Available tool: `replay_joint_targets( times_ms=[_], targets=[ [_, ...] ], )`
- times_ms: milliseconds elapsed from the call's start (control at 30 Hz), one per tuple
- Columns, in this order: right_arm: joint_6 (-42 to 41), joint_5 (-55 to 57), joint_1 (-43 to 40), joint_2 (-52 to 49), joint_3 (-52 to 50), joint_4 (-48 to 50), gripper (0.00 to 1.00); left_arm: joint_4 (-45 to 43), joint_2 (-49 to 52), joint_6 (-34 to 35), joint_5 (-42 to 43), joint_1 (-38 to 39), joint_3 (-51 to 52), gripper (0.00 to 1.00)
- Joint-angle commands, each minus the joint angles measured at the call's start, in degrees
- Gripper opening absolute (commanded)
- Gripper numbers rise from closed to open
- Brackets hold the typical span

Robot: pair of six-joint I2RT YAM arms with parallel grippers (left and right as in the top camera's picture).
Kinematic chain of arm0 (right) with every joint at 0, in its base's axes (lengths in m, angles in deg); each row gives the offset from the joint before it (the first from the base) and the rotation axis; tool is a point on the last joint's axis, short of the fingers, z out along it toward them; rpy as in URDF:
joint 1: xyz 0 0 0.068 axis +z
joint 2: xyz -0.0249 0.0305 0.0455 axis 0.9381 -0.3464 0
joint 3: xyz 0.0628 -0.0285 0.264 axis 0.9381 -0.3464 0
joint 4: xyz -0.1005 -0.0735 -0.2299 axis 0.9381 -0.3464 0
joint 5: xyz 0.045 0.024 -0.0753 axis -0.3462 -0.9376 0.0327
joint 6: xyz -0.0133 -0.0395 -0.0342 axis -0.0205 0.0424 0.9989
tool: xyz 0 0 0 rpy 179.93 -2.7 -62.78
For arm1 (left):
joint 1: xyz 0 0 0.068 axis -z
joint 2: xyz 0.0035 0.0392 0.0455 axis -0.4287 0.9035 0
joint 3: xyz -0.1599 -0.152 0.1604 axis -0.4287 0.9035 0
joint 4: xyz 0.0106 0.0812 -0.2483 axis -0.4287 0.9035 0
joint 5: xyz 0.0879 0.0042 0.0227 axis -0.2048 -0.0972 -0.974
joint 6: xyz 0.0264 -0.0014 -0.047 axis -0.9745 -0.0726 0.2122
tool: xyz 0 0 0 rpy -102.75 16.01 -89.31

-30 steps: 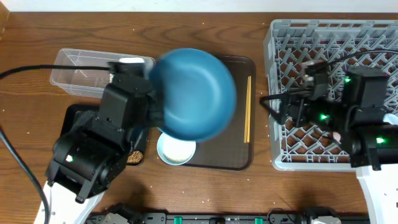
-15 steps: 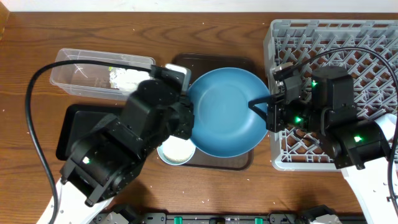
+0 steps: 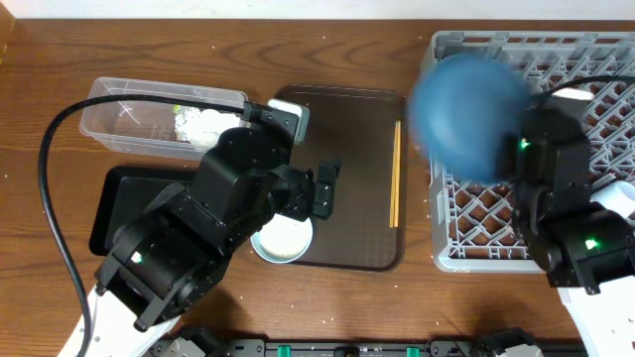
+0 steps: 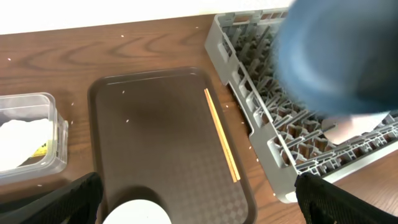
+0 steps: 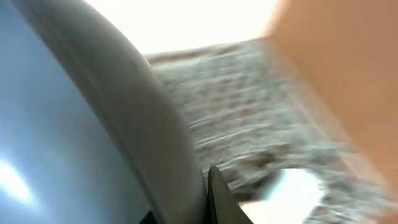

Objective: Sort waste into correct bins and load items into the dishwasher rack
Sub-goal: 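Carry the plate right and stand it upright in the dish rack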

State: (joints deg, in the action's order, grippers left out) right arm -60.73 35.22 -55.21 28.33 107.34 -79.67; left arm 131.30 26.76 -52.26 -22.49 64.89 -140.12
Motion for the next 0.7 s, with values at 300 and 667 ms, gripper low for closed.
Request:
replay_joint_targets(
  times_ms=[300,667],
  targets=[
    [15.2,36.7,-17.2,-12.9,0.3,28.0,0.01,0.1,-1.0,-0.2,0.0,0.2,-0.7,0.98],
    [56.5,18.4,-26.9,-27.2,0.3,49.5,0.01,1.0,-1.0,-0.2,0.0,0.2,-0.7,0.98]
  ],
)
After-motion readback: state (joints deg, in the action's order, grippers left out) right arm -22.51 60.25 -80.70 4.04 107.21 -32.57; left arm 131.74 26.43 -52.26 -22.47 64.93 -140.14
